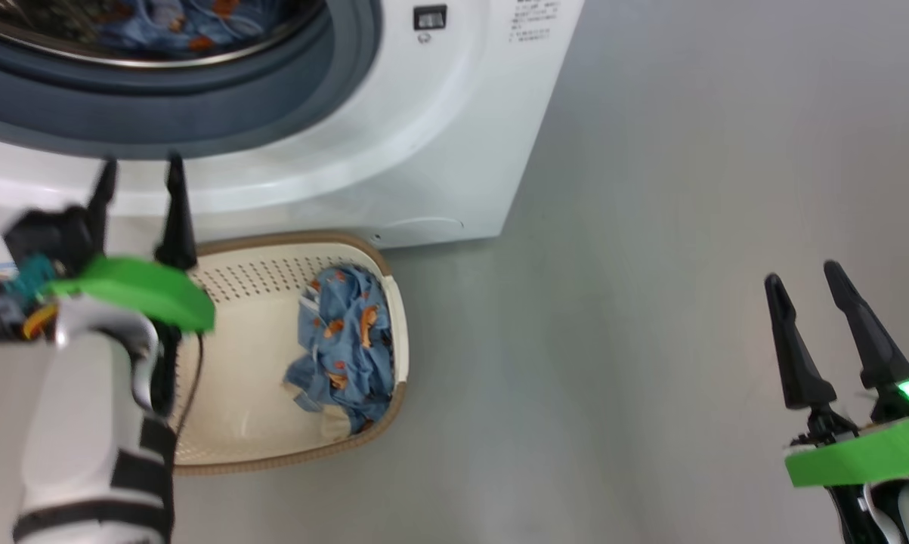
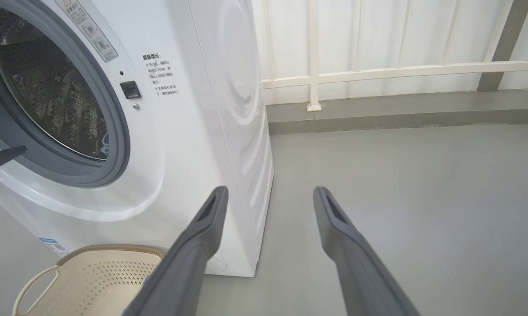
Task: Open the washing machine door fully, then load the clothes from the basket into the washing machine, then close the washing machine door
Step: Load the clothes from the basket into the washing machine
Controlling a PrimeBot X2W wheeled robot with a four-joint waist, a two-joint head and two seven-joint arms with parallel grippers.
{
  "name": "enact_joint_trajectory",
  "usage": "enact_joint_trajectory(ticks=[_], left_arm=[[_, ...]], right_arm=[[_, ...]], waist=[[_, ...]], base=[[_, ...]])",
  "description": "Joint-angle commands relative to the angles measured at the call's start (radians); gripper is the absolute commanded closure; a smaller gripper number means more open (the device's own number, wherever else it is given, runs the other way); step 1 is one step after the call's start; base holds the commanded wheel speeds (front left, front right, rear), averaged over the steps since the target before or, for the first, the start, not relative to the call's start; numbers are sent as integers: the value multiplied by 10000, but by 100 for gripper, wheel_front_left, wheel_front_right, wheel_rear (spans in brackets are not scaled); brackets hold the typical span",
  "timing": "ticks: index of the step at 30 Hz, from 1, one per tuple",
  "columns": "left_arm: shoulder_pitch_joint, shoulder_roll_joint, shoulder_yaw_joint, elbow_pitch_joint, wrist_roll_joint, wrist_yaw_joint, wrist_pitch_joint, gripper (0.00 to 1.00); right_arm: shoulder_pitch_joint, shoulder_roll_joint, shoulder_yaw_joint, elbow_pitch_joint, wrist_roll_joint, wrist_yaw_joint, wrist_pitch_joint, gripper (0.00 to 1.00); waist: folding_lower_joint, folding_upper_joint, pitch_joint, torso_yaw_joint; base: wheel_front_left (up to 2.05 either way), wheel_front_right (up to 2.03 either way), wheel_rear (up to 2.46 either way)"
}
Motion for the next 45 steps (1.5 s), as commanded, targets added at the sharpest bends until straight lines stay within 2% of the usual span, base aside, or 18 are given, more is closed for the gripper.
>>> enact_joint_trajectory(ticks=[1, 18, 22, 31, 45], left_arm=[[269, 300, 268, -323, 149, -27, -36, 0], [4659, 82, 493, -2659, 322, -286, -36, 0], [5359, 79, 367, -3133, 587, -301, -36, 0], [6680, 50, 311, -4287, 438, -234, -36, 0], [7080, 34, -48, -4821, 34, 109, -36, 0]], right_arm=[[279, -208, 71, -177, -38, 62, -48, 0], [2333, -509, -324, 56, -20, 62, -48, 0], [2715, -550, -487, 30, -8, 62, -48, 0], [3253, -531, -715, -55, -16, 62, -48, 0], [3092, -543, -765, -63, -57, 62, -48, 0]], waist=[[1, 0, -447, 305], [1, 0, -2728, 847], [1, 0, -2950, 976], [1, 0, -3198, 1088], [1, 0, -3000, 1086]], base=[[0, 0, 0], [0, 0, 0], [0, 0, 0], [0, 0, 0], [0, 0, 0]])
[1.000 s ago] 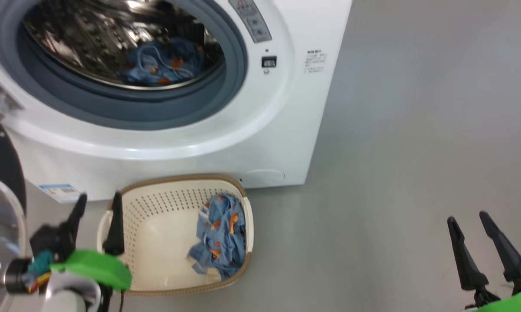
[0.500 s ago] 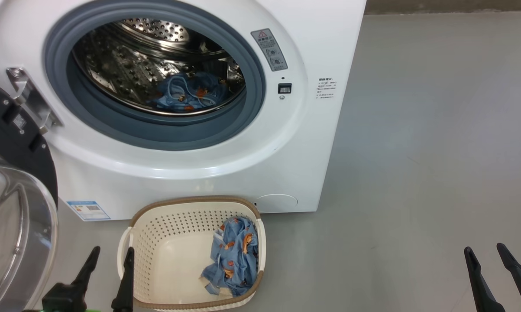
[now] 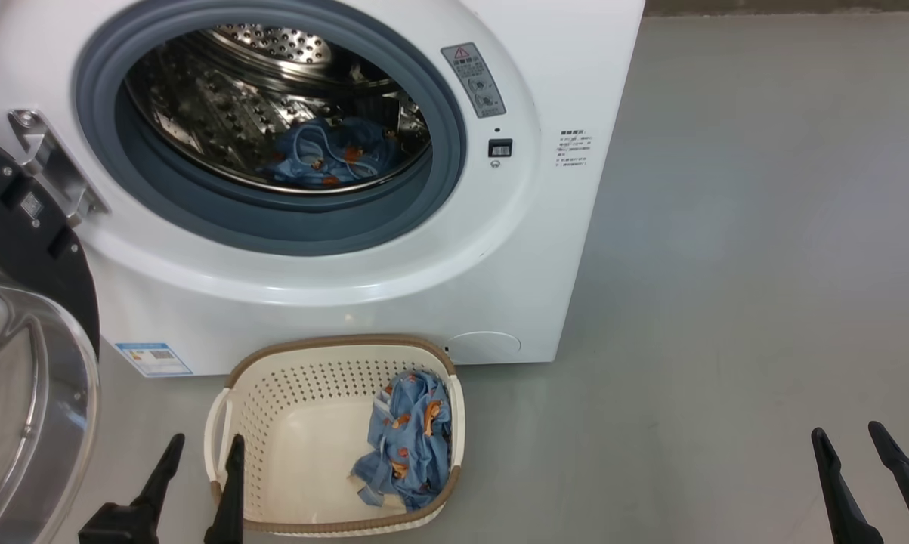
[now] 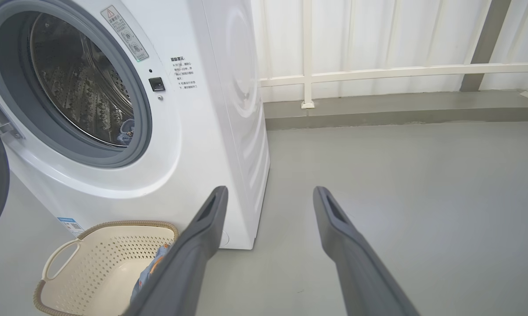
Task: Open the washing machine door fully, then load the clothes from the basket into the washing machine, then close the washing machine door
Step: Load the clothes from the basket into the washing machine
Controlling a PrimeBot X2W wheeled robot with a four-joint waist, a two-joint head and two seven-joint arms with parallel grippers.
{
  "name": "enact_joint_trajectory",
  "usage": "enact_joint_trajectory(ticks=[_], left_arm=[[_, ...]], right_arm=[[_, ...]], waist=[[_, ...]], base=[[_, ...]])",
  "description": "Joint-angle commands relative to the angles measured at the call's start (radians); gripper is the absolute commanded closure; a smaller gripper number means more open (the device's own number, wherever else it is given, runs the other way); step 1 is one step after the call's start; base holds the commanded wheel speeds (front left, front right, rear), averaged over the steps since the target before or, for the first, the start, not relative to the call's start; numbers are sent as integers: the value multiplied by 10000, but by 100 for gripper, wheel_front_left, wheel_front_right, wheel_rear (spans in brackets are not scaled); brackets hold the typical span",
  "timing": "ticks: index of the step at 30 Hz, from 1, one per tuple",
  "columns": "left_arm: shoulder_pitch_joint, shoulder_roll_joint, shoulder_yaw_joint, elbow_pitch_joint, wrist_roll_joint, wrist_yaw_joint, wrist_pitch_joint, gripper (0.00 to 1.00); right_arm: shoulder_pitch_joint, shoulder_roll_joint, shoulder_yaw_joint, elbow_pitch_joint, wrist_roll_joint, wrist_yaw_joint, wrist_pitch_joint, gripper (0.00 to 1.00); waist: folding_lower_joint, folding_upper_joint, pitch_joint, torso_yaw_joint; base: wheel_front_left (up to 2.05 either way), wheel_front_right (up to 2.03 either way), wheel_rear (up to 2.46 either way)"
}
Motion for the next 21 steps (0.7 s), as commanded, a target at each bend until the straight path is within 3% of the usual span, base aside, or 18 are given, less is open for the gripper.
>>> enact_joint_trajectory(ticks=[1, 11, 21], left_arm=[[-96, 124, 273, -271, -136, 79, -38, 0], [-521, 123, -829, 703, -1045, 255, -38, 0], [-2253, 122, -2632, 3291, -1892, 169, -38, 0]], right_arm=[[-138, -316, 146, -252, -55, 62, -49, 0], [-669, -193, 278, -377, -97, 62, -49, 0], [-1471, -1, 414, -464, -46, 62, -49, 0]], waist=[[1, 0, 73, -7], [1, 0, 723, -176], [1, 0, 1938, -380]], base=[[0, 0, 0], [0, 0, 0], [0, 0, 0]])
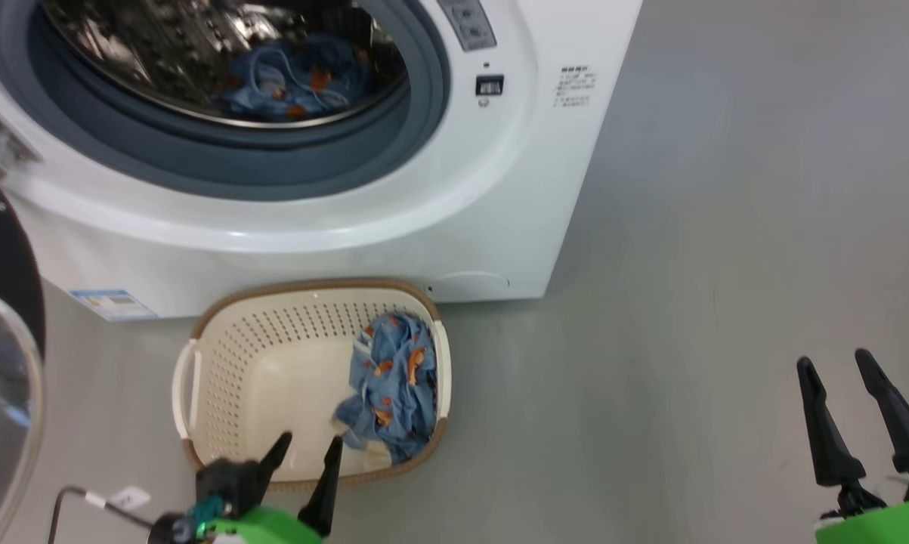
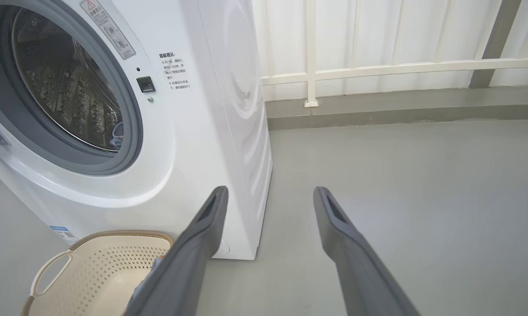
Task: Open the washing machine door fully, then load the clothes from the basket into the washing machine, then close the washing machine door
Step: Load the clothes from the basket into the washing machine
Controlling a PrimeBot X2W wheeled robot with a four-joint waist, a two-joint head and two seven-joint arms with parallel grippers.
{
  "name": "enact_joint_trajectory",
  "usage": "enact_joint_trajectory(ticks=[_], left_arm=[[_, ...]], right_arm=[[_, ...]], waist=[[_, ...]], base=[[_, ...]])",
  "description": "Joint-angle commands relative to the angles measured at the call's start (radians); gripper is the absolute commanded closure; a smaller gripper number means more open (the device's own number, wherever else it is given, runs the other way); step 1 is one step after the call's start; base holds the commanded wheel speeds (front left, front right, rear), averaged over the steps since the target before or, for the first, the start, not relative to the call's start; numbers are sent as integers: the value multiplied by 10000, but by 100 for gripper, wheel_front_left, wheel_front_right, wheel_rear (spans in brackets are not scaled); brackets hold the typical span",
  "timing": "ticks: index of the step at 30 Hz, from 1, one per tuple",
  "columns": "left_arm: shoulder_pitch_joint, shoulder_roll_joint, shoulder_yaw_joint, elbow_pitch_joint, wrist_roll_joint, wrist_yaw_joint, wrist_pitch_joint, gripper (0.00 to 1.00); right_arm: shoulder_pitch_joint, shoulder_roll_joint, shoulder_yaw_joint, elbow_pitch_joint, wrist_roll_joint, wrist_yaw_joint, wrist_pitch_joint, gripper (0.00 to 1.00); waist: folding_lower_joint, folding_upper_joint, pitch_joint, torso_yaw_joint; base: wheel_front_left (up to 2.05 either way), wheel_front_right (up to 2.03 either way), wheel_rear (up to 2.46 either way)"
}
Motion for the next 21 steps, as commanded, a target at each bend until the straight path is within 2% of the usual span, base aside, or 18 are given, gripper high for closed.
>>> enact_joint_trajectory(ticks=[1, 16, 21], left_arm=[[-570, 101, 139, 101, -121, 49, -65, 0], [-4185, 101, -876, 3751, -612, 3, -65, 0], [-5115, 101, -1192, 4548, -669, -105, -65, 0]], right_arm=[[-289, -178, 272, -262, 37, 62, -49, 0], [-1772, -194, 680, -401, 162, 62, -49, 0], [-2148, -157, 905, -478, 195, 62, -49, 0]], waist=[[-1, 0, 590, -152], [-1, 0, 3046, -688], [-1, 0, 3719, -891]], base=[[0, 0, 0], [0, 0, 0], [0, 0, 0]])
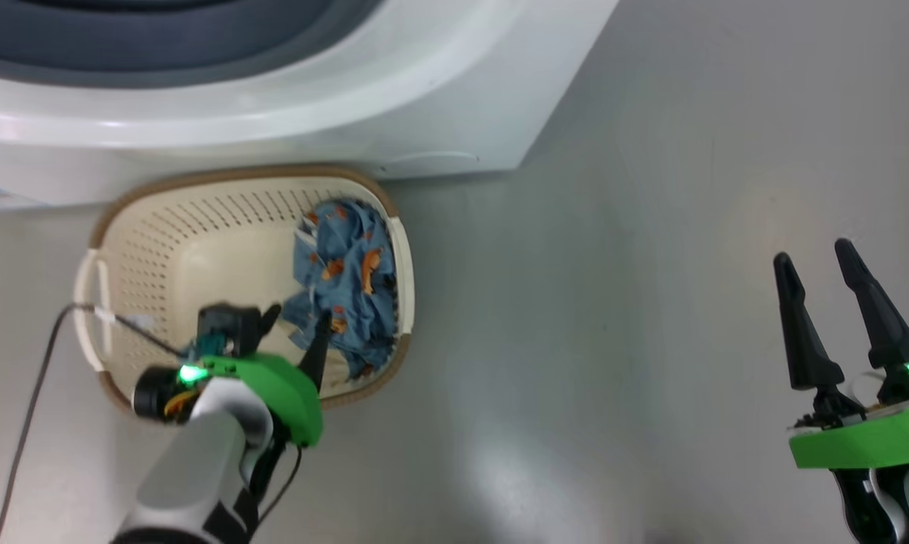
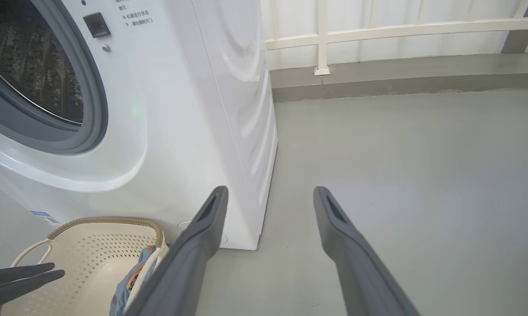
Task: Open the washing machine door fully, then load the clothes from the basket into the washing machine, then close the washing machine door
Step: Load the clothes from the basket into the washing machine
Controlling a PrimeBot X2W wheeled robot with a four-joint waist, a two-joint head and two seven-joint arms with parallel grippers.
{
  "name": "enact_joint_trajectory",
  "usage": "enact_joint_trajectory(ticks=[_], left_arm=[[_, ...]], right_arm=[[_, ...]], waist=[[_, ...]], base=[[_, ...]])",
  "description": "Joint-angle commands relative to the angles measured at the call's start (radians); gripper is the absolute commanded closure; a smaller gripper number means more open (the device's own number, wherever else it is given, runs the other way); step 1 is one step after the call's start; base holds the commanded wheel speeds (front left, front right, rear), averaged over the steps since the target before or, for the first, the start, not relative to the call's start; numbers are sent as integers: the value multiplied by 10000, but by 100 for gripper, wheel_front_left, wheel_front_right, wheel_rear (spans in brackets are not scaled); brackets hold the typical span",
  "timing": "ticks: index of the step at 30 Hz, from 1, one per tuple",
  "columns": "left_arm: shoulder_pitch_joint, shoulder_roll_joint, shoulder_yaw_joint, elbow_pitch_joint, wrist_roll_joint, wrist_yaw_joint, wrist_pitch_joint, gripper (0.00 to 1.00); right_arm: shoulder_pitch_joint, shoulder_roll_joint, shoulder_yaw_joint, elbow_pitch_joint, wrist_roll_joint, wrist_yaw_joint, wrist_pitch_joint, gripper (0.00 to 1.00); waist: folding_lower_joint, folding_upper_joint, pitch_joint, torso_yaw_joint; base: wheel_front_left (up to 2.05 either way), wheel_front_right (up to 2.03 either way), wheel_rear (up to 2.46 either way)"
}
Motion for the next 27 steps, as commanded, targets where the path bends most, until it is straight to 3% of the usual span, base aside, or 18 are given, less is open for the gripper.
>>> enact_joint_trajectory(ticks=[1, 27], left_arm=[[-150, 181, 161, -50, -56, -29, -65, 0], [-2896, 181, -957, 2142, -250, -524, -65, 0]], right_arm=[[-11, -141, 231, -253, 111, 62, -49, 0], [-680, -111, 249, -787, 100, 62, -49, 0]], waist=[[-2, 0, 666, -320], [-2, 0, 2765, -819]], base=[[0, 0, 0], [0, 0, 0]])
